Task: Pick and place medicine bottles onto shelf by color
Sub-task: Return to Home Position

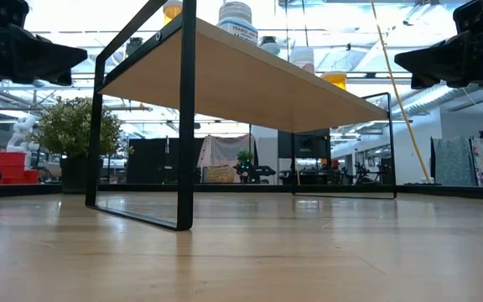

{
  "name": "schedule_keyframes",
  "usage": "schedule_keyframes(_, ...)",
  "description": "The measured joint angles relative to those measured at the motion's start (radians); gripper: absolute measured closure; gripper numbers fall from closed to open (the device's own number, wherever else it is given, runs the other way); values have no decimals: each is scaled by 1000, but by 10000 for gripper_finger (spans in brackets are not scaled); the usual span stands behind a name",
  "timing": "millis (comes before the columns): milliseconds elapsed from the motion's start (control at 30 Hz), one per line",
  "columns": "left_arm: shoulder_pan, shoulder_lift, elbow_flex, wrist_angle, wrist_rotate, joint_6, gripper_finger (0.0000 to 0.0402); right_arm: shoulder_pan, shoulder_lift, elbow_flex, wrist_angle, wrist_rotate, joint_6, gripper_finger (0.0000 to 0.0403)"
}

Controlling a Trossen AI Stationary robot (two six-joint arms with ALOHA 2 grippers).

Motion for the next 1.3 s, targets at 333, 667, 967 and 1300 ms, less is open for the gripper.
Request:
schedule_keyframes(333,76,0,0,-5,61,29,396,0,0,0,0,0,0,403)
schedule_keyframes(667,196,0,-1,-25,200,10,390,0,0,0,0,0,0,403)
schedule_keyframes(967,250,0,-1,-34,207,13,398,0,0,0,0,0,0,403)
schedule_keyframes(1300,259,0,-1,-33,203,13,362,0,0,0,0,0,0,403)
